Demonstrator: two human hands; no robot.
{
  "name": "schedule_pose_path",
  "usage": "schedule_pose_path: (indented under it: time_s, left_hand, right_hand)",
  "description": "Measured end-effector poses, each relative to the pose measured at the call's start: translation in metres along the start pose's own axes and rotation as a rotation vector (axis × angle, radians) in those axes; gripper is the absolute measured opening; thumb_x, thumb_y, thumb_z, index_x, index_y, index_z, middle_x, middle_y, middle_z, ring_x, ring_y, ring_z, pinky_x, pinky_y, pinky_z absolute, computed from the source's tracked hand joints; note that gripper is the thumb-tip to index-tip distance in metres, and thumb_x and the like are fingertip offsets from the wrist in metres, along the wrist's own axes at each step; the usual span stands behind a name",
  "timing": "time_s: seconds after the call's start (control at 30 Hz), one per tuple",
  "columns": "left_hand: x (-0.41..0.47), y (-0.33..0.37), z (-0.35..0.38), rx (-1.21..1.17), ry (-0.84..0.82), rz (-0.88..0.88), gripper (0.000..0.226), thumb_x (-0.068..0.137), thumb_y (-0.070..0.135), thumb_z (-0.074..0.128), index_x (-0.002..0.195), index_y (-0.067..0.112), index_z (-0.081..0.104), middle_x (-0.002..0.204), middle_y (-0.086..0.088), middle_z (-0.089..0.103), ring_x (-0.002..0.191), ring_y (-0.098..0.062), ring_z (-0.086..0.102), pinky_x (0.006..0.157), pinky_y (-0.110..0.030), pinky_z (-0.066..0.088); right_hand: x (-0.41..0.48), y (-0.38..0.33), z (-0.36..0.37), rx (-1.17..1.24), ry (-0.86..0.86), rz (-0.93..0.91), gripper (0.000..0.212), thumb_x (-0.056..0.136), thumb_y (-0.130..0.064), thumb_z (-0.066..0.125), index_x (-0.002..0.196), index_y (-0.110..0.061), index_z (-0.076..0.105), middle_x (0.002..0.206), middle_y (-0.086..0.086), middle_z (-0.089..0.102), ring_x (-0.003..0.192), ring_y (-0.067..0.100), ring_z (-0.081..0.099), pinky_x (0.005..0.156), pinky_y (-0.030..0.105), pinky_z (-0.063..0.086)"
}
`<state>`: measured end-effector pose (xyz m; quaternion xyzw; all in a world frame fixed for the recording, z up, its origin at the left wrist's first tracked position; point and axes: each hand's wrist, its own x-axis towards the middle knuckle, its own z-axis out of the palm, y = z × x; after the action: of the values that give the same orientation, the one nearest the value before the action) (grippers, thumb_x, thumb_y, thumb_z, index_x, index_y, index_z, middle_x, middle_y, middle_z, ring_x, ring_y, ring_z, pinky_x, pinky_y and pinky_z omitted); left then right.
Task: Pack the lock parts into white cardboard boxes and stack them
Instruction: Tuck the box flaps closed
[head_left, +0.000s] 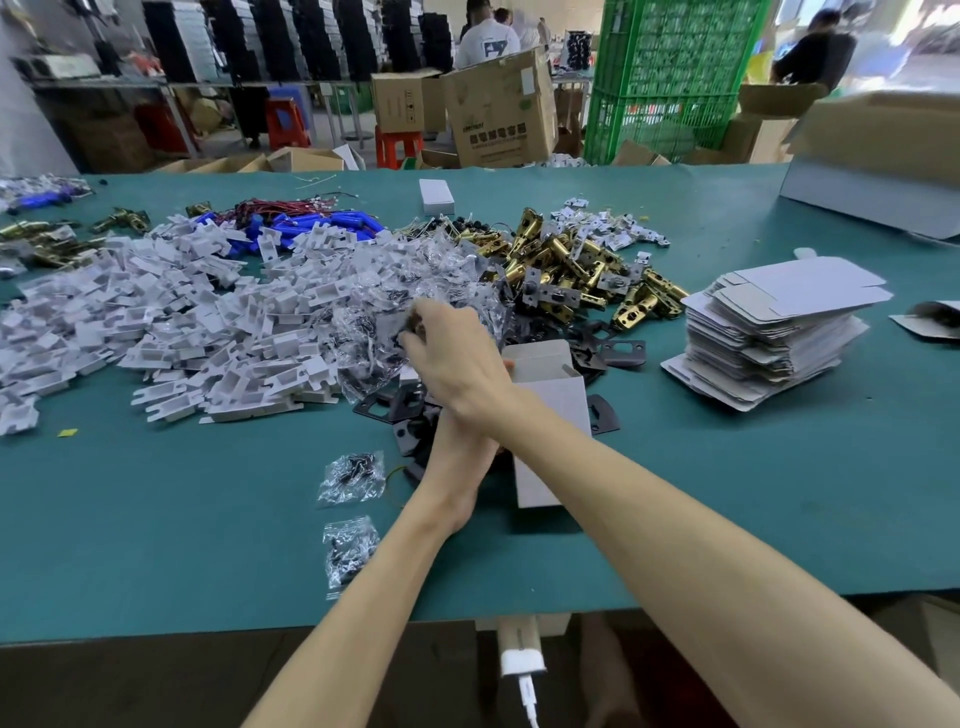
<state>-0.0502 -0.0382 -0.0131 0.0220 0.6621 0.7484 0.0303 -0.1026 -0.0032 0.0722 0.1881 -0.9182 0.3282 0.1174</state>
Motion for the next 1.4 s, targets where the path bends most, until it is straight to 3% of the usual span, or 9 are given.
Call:
schedule_pose_path:
  time_s: [0.1, 0.27, 0.4, 0.63, 0.87, 1.0, 1.17, 1.3, 1.4]
  left_hand:
    - [0.002, 0.007, 0.003, 0.001, -0.001, 0.073, 0.026, 0.104, 0.006, 0.06, 0.106, 0.032, 0.062, 0.113, -0.007, 0.07, 0.103, -0.021, 0.069, 0.085, -0.031, 0.058]
    - [0.003, 0.003, 0.006, -0.086, -0.002, 0.088, 0.044, 0.086, 0.036, 0.081, 0.126, 0.03, 0.062, 0.112, -0.011, 0.076, 0.108, -0.022, 0.07, 0.093, -0.04, 0.058]
    - [0.003, 0.002, 0.006, -0.109, -0.03, 0.11, 0.044, 0.086, 0.036, 0.083, 0.125, 0.034, 0.064, 0.113, -0.012, 0.077, 0.11, -0.026, 0.07, 0.094, -0.048, 0.056]
    - [0.003, 0.001, 0.006, -0.119, -0.043, 0.131, 0.057, 0.081, 0.04, 0.084, 0.131, 0.029, 0.059, 0.118, -0.015, 0.075, 0.111, -0.03, 0.069, 0.098, -0.053, 0.054]
    - [0.004, 0.001, 0.005, -0.095, -0.069, 0.145, 0.052, 0.087, 0.039, 0.081, 0.133, 0.031, 0.06, 0.116, -0.014, 0.076, 0.111, -0.027, 0.07, 0.094, -0.046, 0.056]
    - [0.003, 0.0, 0.004, -0.089, -0.075, 0.154, 0.045, 0.091, 0.032, 0.079, 0.133, 0.032, 0.059, 0.117, -0.013, 0.076, 0.111, -0.027, 0.07, 0.091, -0.043, 0.058]
    - [0.002, 0.001, 0.004, -0.089, -0.065, 0.154, 0.049, 0.088, 0.035, 0.079, 0.133, 0.031, 0.058, 0.116, -0.013, 0.076, 0.11, -0.027, 0.071, 0.091, -0.043, 0.058]
    - [0.002, 0.002, 0.005, -0.109, -0.065, 0.15, 0.051, 0.086, 0.036, 0.08, 0.132, 0.031, 0.059, 0.117, -0.014, 0.076, 0.11, -0.029, 0.071, 0.091, -0.045, 0.059]
    - [0.001, 0.003, 0.006, -0.113, -0.069, 0.151, 0.05, 0.086, 0.035, 0.081, 0.132, 0.031, 0.06, 0.118, -0.014, 0.076, 0.11, -0.029, 0.071, 0.091, -0.044, 0.059]
  right_hand:
    - [-0.009, 0.005, -0.029, 0.15, 0.048, -0.021, 0.007, 0.099, -0.009, 0.059, 0.095, -0.014, 0.058, 0.08, 0.0, 0.067, 0.068, 0.018, 0.062, 0.066, 0.038, 0.055]
    - [-0.019, 0.028, -0.078, 0.186, 0.121, 0.008, 0.006, 0.092, -0.014, 0.074, 0.092, -0.011, 0.07, 0.083, -0.007, 0.065, 0.073, 0.002, 0.059, 0.072, 0.02, 0.048]
    - [-0.03, 0.054, -0.095, 0.05, 0.168, 0.053, 0.01, 0.089, -0.018, 0.077, 0.092, -0.009, 0.074, 0.091, 0.003, 0.07, 0.084, 0.017, 0.064, 0.082, 0.035, 0.054]
    - [-0.055, 0.069, -0.087, -0.082, 0.073, -0.051, 0.013, 0.092, -0.017, 0.07, 0.103, -0.014, 0.065, 0.075, -0.017, 0.054, 0.078, 0.015, 0.059, 0.081, 0.041, 0.052]
    - [-0.055, 0.073, -0.097, -0.334, -0.073, -0.17, 0.022, 0.099, -0.02, 0.06, 0.12, -0.021, 0.054, 0.107, 0.003, 0.063, 0.095, 0.034, 0.063, 0.079, 0.048, 0.052]
    - [-0.054, 0.076, -0.103, -0.291, -0.098, -0.152, 0.01, 0.1, -0.015, 0.061, 0.108, -0.019, 0.065, 0.108, 0.0, 0.062, 0.096, 0.027, 0.062, 0.084, 0.047, 0.052]
    - [-0.055, 0.075, -0.108, -0.301, -0.241, -0.118, 0.017, 0.1, -0.014, 0.058, 0.107, -0.019, 0.073, 0.109, -0.002, 0.071, 0.106, 0.022, 0.064, 0.092, 0.043, 0.051]
    - [-0.058, 0.073, -0.11, -0.281, -0.29, -0.068, 0.029, 0.104, -0.007, 0.043, 0.122, -0.021, 0.062, 0.112, 0.003, 0.072, 0.106, 0.025, 0.062, 0.091, 0.044, 0.051]
    - [-0.063, 0.075, -0.111, -0.265, -0.259, -0.067, 0.024, 0.103, -0.007, 0.041, 0.111, -0.027, 0.053, 0.105, 0.003, 0.067, 0.103, 0.026, 0.056, 0.089, 0.047, 0.049]
